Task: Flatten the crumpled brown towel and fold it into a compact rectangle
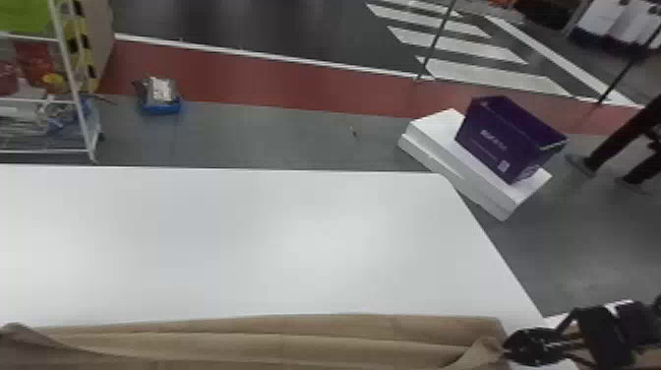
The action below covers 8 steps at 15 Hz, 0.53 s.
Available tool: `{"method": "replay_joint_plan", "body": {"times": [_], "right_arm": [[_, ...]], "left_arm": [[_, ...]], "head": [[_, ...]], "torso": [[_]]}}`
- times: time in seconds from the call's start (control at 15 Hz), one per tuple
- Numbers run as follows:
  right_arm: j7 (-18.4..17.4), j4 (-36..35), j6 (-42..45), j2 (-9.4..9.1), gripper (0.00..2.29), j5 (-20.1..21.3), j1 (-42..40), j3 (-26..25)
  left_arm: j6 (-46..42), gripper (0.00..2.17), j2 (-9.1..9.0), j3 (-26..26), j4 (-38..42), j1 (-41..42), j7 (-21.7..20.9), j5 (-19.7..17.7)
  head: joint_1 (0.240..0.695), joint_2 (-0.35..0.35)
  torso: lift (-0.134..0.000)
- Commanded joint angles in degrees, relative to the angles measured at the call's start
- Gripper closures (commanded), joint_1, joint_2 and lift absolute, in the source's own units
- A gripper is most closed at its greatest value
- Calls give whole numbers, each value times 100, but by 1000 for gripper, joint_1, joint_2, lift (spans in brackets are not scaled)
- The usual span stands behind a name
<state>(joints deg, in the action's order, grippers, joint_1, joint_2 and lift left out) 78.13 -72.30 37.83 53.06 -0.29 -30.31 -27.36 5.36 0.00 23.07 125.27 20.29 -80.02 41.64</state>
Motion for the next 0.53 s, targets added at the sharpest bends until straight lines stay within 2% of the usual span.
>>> {"method": "replay_joint_plan", "body": {"times": [0.0,0.47], "right_arm": [[19,-21,-71,28,1099,3,17,20],[19,-74,-141,72,1099,-68,17,-129]], "left_arm": [[-65,1430,-15,101,68,45,-75,-15],[-83,1430,-15,268,191,159,-400,-24]], "head": [[695,-350],[695,-350]], "torso": [[-124],[-124]]}}
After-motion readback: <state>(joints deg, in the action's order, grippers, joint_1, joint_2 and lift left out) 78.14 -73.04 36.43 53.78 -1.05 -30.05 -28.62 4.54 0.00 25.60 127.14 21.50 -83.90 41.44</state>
